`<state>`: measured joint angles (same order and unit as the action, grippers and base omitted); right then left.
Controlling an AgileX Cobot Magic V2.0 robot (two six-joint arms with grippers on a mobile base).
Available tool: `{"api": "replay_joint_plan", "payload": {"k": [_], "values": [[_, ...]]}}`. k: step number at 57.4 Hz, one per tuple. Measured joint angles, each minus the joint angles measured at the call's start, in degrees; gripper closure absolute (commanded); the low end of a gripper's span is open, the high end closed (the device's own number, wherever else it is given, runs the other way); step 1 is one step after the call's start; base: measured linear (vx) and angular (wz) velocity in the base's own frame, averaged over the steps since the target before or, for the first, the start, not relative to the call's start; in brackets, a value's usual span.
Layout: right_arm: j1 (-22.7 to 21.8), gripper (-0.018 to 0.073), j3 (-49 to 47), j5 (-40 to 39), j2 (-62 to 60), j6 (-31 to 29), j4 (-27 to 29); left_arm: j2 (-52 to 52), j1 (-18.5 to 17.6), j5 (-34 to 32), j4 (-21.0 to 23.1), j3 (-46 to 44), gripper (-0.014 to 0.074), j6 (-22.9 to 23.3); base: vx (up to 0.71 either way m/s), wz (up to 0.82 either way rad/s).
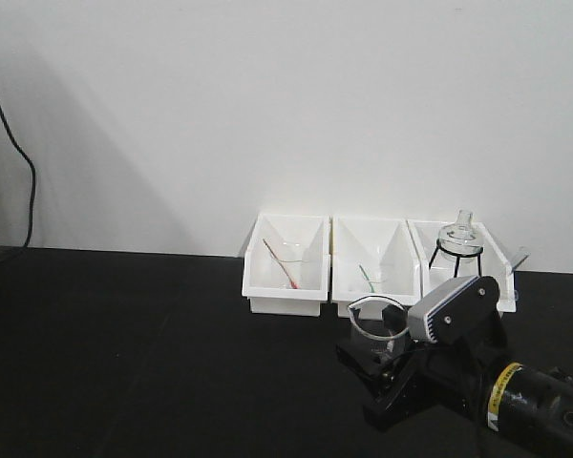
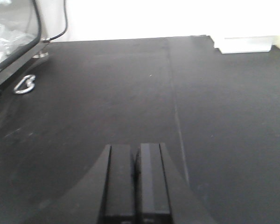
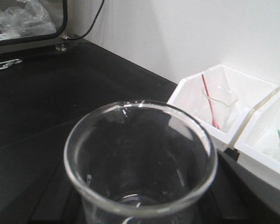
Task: Pick beaker and place in left cabinet
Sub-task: 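Close the right gripper on the beaker and lift it, then drive away from the bench carrying the beaker in the right gripper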
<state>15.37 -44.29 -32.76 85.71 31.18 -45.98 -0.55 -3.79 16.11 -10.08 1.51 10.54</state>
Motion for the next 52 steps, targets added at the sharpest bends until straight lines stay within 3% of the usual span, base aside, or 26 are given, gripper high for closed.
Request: {"api": "replay_joint_plan", "payload": {"k": [21, 52], "values": [[0.0, 0.0564, 0.0, 0.0, 0.0, 0.0, 0.0, 0.0, 0.0, 0.0, 0.0, 0.0, 0.0593, 0.0, -0.09, 0.32], [0.0, 0.0564, 0.0, 0.1, 0.0, 0.0, 0.0, 0.0, 0.0, 0.0, 0.0, 0.0, 0.0593, 0.0, -0.14, 0.6]]}}
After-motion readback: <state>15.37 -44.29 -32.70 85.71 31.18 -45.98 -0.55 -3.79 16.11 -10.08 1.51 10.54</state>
